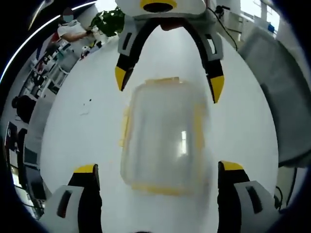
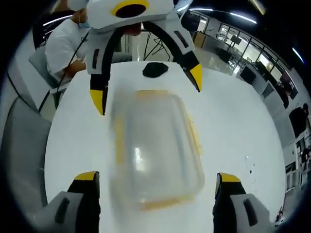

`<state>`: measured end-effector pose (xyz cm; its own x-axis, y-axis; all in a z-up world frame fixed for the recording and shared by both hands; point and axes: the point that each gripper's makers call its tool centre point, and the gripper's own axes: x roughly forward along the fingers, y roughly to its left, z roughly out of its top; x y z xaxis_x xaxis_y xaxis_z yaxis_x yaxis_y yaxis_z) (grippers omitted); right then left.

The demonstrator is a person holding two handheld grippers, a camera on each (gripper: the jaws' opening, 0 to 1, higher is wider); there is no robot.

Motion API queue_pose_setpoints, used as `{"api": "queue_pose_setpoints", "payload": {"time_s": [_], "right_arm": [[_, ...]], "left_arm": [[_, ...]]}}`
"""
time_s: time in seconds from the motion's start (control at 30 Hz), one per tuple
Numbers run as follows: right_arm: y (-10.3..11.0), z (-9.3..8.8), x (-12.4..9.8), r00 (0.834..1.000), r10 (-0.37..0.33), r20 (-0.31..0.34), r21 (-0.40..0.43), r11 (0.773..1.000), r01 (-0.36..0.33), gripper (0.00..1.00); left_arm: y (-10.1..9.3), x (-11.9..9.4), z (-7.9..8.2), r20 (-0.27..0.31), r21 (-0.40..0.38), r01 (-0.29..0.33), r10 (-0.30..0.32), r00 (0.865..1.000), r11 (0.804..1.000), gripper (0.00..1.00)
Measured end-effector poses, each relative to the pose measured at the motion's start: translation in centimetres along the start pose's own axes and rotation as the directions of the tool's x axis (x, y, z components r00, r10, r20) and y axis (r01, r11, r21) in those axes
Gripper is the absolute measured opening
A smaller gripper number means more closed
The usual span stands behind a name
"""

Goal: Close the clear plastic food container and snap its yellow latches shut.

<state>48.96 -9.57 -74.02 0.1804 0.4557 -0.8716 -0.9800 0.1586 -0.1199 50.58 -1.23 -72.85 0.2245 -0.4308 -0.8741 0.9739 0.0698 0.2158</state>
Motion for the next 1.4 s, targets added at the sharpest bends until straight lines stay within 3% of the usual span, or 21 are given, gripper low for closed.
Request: {"api": "queue_pose_setpoints", "payload": {"time_s": [0.13, 0.3, 0.57, 0.7, 0.93, 1.13, 1.27, 1.33, 1.4], "right_arm": [[0.4, 0.6, -0.8, 0.999, -0.024, 0.022, 0.001, 1.0, 0.024, 0.99], [1.2, 1.1, -2.4, 0.996, -0.065, 0.063, 0.04, 0.997, 0.063, 0.99], [2.9, -0.1, -4.5, 0.992, -0.104, 0.077, 0.119, 0.988, 0.095, 0.99], [3.7, 0.1, -5.8, 0.986, -0.123, 0.11, 0.169, 0.98, 0.104, 0.99], [5.3, -0.2, -7.5, 0.977, -0.167, 0.133, 0.213, 0.967, 0.137, 0.99], [7.4, -0.5, -9.3, 0.962, -0.203, 0.181, 0.285, 0.947, 0.147, 0.99], [8.5, -1.3, -10.4, 0.946, -0.251, 0.205, 0.34, 0.924, 0.172, 0.99], [9.0, -1.6, -11.4, 0.929, -0.29, 0.232, 0.387, 0.903, 0.185, 0.99], [10.0, -2.1, -12.4, 0.924, -0.295, 0.244, 0.394, 0.901, 0.184, 0.99]], "left_arm": [[-0.6, -0.8, 0.0, -0.013, 0.003, -0.011, 0.011, 1.0, 1.0, 0.99], [-1.9, -2.4, 0.9, 0.034, -0.071, -0.035, 0.037, 0.999, 0.997, 0.99], [-4.9, -4.7, 0.8, 0.081, -0.133, -0.04, 0.051, 0.995, 0.99, 0.97], [-5.9, -5.7, 0.5, 0.096, -0.219, -0.062, 0.085, 0.992, 0.974, 0.97], [-7.9, -7.0, -0.8, 0.087, -0.292, -0.09, 0.12, 0.989, 0.952, 0.97], [-9.6, -8.8, -0.9, 0.13, -0.361, -0.126, 0.184, 0.974, 0.924, 0.97], [-11.1, -9.8, -1.5, 0.131, -0.373, -0.138, 0.199, 0.971, 0.917, 0.96], [-11.7, -10.4, -1.6, 0.144, -0.4, -0.145, 0.218, 0.965, 0.905, 0.96], [-12.4, -11.2, -1.6, 0.161, -0.431, -0.149, 0.238, 0.958, 0.89, 0.93]]}}
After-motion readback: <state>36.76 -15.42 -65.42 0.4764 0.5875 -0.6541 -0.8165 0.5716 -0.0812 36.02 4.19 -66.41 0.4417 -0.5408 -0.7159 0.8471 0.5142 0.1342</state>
